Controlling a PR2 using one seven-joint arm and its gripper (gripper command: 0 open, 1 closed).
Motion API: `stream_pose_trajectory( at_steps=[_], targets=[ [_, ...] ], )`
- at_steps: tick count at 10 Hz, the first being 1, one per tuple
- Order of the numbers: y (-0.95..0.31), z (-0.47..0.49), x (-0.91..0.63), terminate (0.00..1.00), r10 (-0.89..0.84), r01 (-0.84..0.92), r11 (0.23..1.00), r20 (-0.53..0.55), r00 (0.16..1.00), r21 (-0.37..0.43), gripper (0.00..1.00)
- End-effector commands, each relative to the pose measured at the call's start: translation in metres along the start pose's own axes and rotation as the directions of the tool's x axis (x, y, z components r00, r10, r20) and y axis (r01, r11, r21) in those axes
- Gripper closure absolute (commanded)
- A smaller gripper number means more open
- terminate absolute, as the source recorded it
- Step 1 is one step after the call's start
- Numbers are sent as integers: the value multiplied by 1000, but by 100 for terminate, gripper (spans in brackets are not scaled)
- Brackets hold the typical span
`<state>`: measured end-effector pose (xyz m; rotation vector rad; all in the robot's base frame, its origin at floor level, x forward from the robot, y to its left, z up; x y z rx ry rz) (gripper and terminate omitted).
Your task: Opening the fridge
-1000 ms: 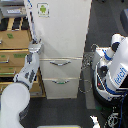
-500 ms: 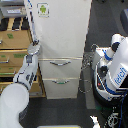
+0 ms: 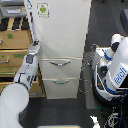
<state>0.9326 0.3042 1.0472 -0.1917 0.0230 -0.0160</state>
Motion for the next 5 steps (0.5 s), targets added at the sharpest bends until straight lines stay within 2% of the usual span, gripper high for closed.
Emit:
stream_pose_trajectory(
  at_steps=[1,3,4,5],
  targets=[
    [-14,16,-114,0,-179,181,983,50,982,-23,100],
    [-3,27,-229,0,-248,249,969,90,964,8,100],
    [16,41,-308,0,-254,256,967,116,960,-8,100],
    [29,70,-411,0,-278,277,961,147,949,24,100]
  ],
)
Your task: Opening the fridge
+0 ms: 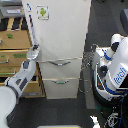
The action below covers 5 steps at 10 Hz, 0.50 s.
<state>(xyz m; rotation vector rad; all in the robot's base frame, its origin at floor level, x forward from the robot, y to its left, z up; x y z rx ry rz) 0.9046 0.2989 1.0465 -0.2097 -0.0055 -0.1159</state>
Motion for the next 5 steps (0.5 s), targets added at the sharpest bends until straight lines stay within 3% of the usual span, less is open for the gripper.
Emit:
stream_pose_trajectory(
  at_steps=[1,2,4,5],
  targets=[
    [-18,131,-470,0,-201,193,979,179,963,59,100],
    [-77,231,-630,0,-272,264,962,268,924,65,100],
    [-154,320,-832,0,-440,410,898,297,847,162,100],
    [-154,330,-938,0,-493,418,864,299,817,282,100]
  ],
)
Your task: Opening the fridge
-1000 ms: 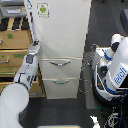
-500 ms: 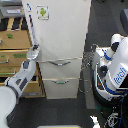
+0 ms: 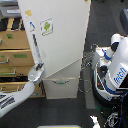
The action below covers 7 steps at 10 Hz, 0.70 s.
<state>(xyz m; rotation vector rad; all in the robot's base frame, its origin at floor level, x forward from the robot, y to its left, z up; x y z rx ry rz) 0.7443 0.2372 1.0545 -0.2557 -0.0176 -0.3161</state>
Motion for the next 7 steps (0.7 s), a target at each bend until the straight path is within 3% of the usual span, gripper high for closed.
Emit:
stream_pose_trajectory(
  at_steps=[1,2,4,5,7],
  targets=[
    [-222,308,-783,0,-376,267,880,231,898,393,100],
    [-92,246,-798,0,-316,262,879,75,946,399,0],
    [50,180,-703,0,-172,148,931,45,984,334,0],
    [159,97,-590,0,-11,14,966,-13,1000,258,0],
    [195,41,-515,0,7,12,972,-81,997,235,0]
  ],
)
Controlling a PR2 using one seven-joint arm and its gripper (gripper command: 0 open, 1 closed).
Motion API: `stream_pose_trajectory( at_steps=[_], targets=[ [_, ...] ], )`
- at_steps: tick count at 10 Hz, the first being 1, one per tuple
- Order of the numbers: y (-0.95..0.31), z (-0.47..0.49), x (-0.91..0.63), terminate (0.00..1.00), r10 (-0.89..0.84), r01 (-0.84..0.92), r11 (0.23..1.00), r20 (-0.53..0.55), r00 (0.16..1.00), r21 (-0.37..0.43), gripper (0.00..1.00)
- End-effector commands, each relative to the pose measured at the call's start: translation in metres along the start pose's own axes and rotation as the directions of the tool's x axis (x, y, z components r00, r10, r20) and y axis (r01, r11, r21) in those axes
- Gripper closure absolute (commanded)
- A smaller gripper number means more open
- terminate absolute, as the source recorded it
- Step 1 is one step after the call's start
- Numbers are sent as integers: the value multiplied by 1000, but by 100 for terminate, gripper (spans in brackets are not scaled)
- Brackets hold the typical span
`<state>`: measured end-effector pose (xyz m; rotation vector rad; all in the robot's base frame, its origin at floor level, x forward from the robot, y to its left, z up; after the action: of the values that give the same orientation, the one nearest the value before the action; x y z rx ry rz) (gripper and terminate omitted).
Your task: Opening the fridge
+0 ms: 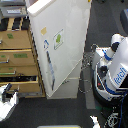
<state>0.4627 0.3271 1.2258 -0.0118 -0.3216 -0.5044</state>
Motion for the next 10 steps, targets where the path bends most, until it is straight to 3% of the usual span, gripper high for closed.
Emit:
stream_pose_trajectory(
  at_steps=[1,6,10],
  targets=[
    [159,-203,-228,0,129,-161,986,-381,916,-53,0],
    [193,-375,35,0,181,-228,972,-457,871,-49,0],
    [72,-393,295,0,26,-68,994,-422,906,-86,0]
  ],
)
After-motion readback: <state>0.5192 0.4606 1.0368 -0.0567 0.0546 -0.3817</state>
